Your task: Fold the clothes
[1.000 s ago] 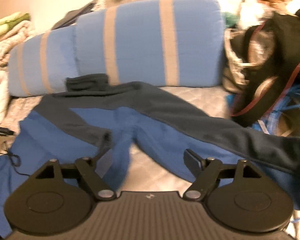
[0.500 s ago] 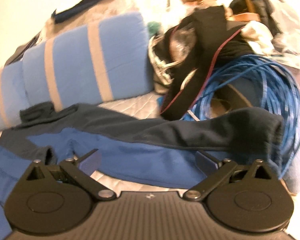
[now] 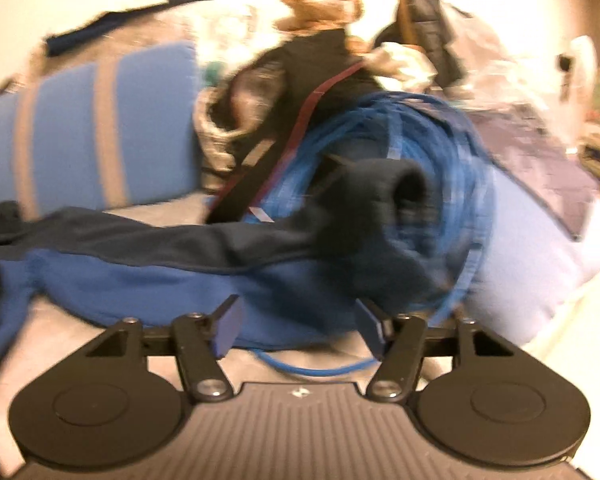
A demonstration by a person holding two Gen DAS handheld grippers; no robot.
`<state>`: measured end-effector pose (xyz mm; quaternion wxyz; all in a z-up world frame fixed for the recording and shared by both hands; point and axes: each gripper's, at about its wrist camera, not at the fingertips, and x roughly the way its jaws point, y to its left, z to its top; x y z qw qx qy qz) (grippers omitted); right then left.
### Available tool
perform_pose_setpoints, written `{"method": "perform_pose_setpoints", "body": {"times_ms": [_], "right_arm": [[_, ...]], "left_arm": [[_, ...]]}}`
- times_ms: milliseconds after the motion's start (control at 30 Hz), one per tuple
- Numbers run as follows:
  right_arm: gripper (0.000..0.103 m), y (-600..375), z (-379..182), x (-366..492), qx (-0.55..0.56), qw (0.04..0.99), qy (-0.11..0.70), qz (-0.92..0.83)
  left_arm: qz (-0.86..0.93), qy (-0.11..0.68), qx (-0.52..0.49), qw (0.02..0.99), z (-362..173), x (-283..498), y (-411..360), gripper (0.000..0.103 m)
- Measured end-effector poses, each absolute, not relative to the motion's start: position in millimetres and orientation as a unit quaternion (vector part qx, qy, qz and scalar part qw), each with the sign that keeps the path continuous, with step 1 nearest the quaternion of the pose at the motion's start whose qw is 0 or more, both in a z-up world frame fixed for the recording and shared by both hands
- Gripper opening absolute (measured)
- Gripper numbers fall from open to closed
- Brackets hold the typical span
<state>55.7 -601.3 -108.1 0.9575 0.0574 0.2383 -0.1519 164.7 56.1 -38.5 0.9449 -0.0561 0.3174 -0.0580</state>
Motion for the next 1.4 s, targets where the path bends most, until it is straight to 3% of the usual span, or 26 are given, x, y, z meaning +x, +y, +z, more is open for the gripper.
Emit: {"method": "perform_pose_setpoints", "body": {"times_ms": [467, 567, 633, 733, 1400], "right_arm": [[0.054, -648.5, -132.7, 62.4, 0.091, 0.941, 0.218, -0.243], [0.040, -652.4, -133.0, 65.0, 0.104, 0.946, 0.207, -0.228], [0.021, -650.9, -131.2, 66.6, 0.108, 0.947, 0.204, -0.224], [0.014, -645.9, -124.3, 65.5, 0.116, 0.947, 0.200, -0.225], [0.010, -483.4, 13.8, 134.7, 0.071, 0.983, 0.167, 0.002]], "left_arm": [[-0.083, 0.308, -0.070, 0.945, -49.3, 150.4, 50.9, 0.092], [-0.085, 0.310, -0.073, 0.944, -49.1, 149.7, 52.8, 0.092], [-0.088, 0.309, -0.078, 0.944, -48.7, 149.0, 54.4, 0.092], [-0.090, 0.303, -0.086, 0.945, -46.4, 147.0, 56.7, 0.092], [-0.122, 0.263, -0.161, 0.943, -30.9, 161.9, 45.8, 0.092]]}}
